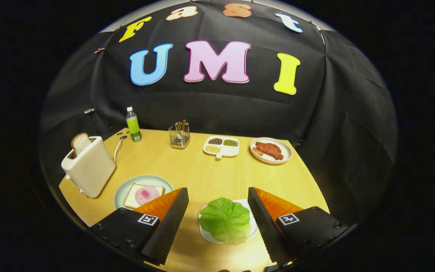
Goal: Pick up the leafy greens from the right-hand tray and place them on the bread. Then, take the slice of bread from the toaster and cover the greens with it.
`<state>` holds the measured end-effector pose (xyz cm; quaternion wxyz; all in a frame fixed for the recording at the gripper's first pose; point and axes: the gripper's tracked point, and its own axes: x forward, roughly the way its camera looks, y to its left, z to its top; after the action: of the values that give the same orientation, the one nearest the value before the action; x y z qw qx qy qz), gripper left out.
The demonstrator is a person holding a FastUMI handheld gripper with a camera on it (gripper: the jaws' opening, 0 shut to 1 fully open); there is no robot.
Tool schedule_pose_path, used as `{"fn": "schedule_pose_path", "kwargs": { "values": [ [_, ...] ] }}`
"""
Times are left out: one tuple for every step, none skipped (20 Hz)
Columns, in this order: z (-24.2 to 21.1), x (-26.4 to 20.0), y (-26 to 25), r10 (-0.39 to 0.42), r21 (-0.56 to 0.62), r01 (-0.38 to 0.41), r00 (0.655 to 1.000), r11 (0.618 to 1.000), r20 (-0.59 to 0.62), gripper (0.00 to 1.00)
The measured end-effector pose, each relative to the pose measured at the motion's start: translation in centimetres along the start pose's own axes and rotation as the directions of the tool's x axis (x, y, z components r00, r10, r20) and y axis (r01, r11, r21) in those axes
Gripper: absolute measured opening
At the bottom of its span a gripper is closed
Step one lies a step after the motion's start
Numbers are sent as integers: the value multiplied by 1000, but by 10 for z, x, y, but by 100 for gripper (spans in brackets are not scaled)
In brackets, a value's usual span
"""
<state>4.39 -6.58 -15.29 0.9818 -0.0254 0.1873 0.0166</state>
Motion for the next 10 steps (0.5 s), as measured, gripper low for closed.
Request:
{"fn": "schedule_pose_path", "kwargs": {
  "values": [
    [-11, 7, -2, 7, -5, -8, 1000, 1000, -26, 98],
    [-22, 14, -4, 15, -12, -16, 998, 1000, -54, 98],
    [-32, 21, -6, 23, -14, -24, 996, 1000, -84, 99],
    [-42, 27, -6, 37, -15, -39, 993, 999, -113, 99],
    [-56, 31, -6, 47, -17, -50, 988, 999, -144, 98],
    [-67, 36, -8, 51, -17, -55, 984, 998, -172, 99],
    [-77, 42, -11, 53, -15, -58, 978, 998, -202, 99],
    [-87, 47, -12, 56, -17, -62, 972, 998, -230, 99],
    [-96, 50, -15, 56, -28, -65, 966, 997, -253, 99],
    [-103, 54, -17, 54, -41, -68, 962, 997, -268, 99]
  ]
}}
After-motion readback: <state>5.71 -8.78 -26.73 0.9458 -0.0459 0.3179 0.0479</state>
